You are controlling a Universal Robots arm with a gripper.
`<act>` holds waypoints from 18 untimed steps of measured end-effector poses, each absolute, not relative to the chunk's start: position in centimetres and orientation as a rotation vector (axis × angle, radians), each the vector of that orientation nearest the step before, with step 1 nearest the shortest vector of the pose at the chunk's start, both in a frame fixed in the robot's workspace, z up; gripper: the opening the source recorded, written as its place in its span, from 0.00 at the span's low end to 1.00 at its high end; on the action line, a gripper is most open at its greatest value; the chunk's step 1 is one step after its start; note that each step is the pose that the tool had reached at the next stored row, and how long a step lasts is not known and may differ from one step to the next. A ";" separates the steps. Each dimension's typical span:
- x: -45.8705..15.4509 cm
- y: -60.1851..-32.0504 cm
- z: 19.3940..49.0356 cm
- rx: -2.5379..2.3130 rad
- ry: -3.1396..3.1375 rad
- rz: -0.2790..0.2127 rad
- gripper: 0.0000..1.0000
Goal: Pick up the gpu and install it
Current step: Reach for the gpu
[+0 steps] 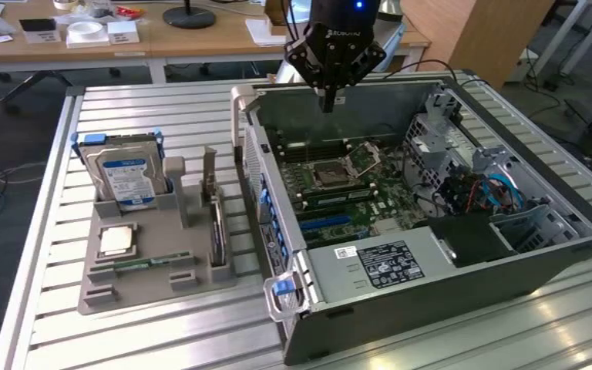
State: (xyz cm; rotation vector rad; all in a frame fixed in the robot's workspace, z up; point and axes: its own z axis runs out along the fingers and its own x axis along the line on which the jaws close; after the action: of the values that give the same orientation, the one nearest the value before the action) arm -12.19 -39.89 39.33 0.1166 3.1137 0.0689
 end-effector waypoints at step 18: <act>-14.2 -39.9 39.3 0.117 3.113 0.069 0.11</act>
State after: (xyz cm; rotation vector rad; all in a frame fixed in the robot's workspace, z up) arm -14.16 -39.85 39.31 0.1166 3.1131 0.0689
